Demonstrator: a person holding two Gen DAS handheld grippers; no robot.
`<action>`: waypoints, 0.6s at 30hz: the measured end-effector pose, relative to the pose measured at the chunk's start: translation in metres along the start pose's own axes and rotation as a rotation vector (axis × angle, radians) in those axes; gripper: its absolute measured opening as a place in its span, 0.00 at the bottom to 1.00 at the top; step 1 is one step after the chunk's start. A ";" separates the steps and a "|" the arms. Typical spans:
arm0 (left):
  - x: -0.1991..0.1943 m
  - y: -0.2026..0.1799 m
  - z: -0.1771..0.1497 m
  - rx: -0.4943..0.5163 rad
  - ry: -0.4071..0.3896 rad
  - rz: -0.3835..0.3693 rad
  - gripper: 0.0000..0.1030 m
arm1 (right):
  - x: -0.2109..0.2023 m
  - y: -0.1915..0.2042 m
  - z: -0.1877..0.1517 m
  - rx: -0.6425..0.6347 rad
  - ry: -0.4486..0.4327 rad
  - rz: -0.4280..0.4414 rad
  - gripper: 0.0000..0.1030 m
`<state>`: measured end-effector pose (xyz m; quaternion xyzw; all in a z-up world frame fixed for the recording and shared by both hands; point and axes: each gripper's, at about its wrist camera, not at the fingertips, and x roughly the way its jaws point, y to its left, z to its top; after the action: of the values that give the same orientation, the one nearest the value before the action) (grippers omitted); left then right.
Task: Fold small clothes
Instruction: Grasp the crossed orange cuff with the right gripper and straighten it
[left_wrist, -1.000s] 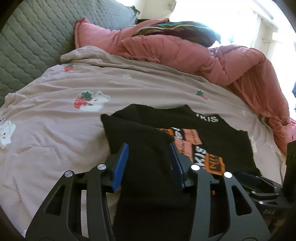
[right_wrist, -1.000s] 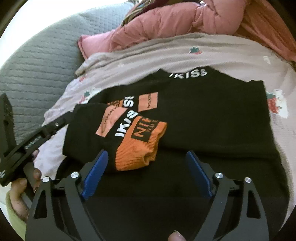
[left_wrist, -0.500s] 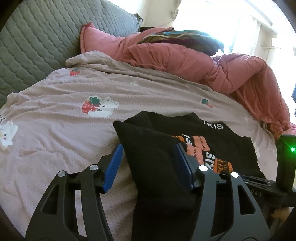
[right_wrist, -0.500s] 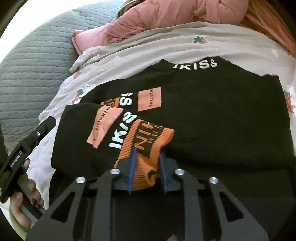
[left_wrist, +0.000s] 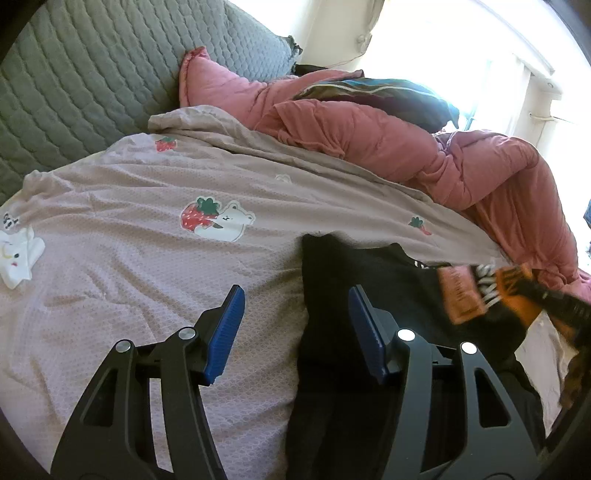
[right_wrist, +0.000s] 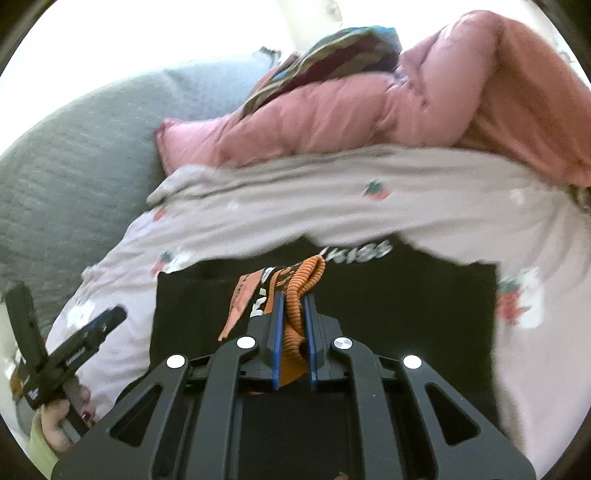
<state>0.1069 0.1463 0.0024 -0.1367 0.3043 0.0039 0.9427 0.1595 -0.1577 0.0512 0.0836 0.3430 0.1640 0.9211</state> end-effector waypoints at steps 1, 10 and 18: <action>0.000 0.000 0.000 0.004 0.001 -0.001 0.49 | -0.005 -0.009 0.004 0.003 -0.017 -0.028 0.09; 0.005 -0.016 0.001 0.055 0.028 0.006 0.49 | -0.010 -0.063 -0.003 0.061 -0.021 -0.133 0.07; 0.034 -0.066 0.009 0.151 0.132 0.007 0.49 | 0.000 -0.075 -0.021 0.062 0.020 -0.171 0.07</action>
<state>0.1459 0.0829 0.0063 -0.0640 0.3654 -0.0247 0.9283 0.1645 -0.2263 0.0156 0.0807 0.3628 0.0751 0.9253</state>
